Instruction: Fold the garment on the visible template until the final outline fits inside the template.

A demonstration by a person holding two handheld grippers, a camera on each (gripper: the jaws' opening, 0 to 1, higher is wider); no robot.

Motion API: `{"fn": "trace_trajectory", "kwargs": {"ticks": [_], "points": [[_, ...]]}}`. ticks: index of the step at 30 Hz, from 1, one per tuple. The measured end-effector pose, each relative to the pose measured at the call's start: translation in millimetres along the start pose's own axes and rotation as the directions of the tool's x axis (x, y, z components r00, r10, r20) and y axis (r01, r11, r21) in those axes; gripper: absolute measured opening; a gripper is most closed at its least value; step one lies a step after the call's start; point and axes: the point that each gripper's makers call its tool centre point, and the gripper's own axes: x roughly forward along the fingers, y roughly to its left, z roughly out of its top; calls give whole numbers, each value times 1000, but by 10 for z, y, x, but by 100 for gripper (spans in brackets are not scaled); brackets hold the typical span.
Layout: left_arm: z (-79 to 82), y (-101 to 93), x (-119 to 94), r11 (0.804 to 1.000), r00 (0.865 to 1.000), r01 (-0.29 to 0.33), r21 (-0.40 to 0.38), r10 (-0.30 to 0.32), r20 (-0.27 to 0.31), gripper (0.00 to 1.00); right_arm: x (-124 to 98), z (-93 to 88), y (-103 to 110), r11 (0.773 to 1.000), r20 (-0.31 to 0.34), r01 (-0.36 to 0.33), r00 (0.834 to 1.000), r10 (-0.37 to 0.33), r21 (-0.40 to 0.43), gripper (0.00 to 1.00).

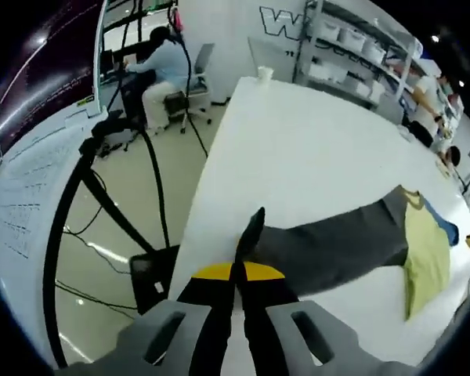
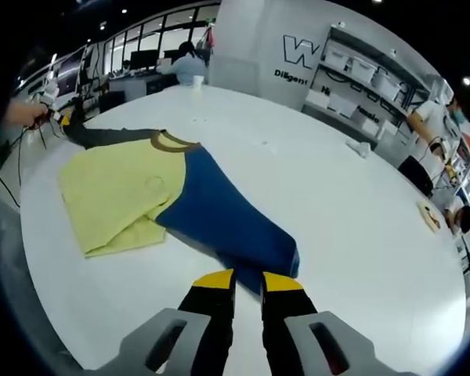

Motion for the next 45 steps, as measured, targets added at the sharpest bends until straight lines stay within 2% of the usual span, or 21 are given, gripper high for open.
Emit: {"fn": "trace_trajectory", "kwargs": {"ticks": [1,3,4,6,7,8,9,10,12,14,16,21,25,27,31,34,35,37,39,43,45], "points": [[201,-11,-57,1000,995,5,-16,-3,104,5,2,-2,1,1000,-1,-1,1000,1,0,6],[280,-89,-125,998,991,34,-57,-26,130,5,5,-10,-6,1000,-2,0,1000,0,-2,6],[232,-72,-126,999,995,19,-41,-15,101,5,11,-23,-10,1000,-5,-1,1000,1,2,6],[126,-10,-135,994,999,-35,99,31,42,5,18,-29,-13,1000,-5,-3,1000,3,0,6],[87,-4,-111,996,999,-28,87,25,29,5,21,-29,-13,1000,-6,-4,1000,4,0,6],[58,16,-95,999,1000,-22,25,21,21,5,23,-22,-14,1000,-5,-4,1000,4,-1,6],[7,69,-97,999,999,-45,8,45,-4,6,23,-17,-16,1000,-3,-4,1000,4,-1,6],[9,97,-85,999,999,-50,10,50,4,6,25,-14,-12,1000,-2,-5,1000,5,2,6],[-43,111,-84,998,998,-59,7,59,-24,5,36,-14,-9,1000,-5,-6,1000,6,1,6],[-40,89,-97,998,998,-54,9,54,-15,6,53,-22,-12,1000,-7,-7,1000,7,2,7],[-53,16,-113,999,999,-37,9,37,-19,10,101,-68,-47,1000,-16,-6,1000,6,13,8],[-1,-150,-162,1000,1000,-2,21,2,7,9,194,-187,-178,998,-48,18,999,-15,54,13],[19,-324,-206,999,999,31,18,-32,27,8,271,-289,-280,988,-78,39,997,-28,148,16],[13,-437,-226,998,998,55,15,-55,34,7,313,-335,-314,980,-93,52,995,-35,193,19],[12,-688,-277,994,993,107,25,-108,51,6,377,-380,-368,974,-101,61,994,-39,218,21],[1,-851,-307,990,988,140,34,-142,56,5,391,-426,-406,974,-118,61,992,-36,217,18],[-2,-913,-325,988,987,149,39,-151,61,4,408,-446,-376,964,-113,38,994,-8,264,16],[-20,-998,-337,985,983,168,41,-170,61,2,420,-509,-407,962,-128,38,992,-3,272,11],[-42,-1078,-361,983,982,177,51,-180,63,2,411,-534,-339,955,-132,0,990,41,298,6],[-58,-1139,-388,980,979,189,57,-192,66,0,401,-501,-335,950,-101,-26,993,61,312,0],[-64,-1148,-394,980,979,191,56,-194,66,0,386,-495,-365,955,-98,-24,994,56,296,0]]}}
